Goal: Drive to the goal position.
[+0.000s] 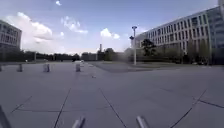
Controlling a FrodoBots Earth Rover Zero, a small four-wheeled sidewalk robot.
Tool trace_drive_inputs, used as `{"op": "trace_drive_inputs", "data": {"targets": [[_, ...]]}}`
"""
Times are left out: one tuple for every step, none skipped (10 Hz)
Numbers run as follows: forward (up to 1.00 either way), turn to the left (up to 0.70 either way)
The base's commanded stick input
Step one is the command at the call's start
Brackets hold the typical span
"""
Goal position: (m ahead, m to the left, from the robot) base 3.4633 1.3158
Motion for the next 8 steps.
{"op": "trace_drive_inputs", "data": {"targets": [[1.00, 0.27], [1.00, 0.27], [1.00, 0.27], [1.00, 0.27], [1.00, 0.27], [1.00, 0.27], [1.00, 0.27], [1.00, 0.27]]}}
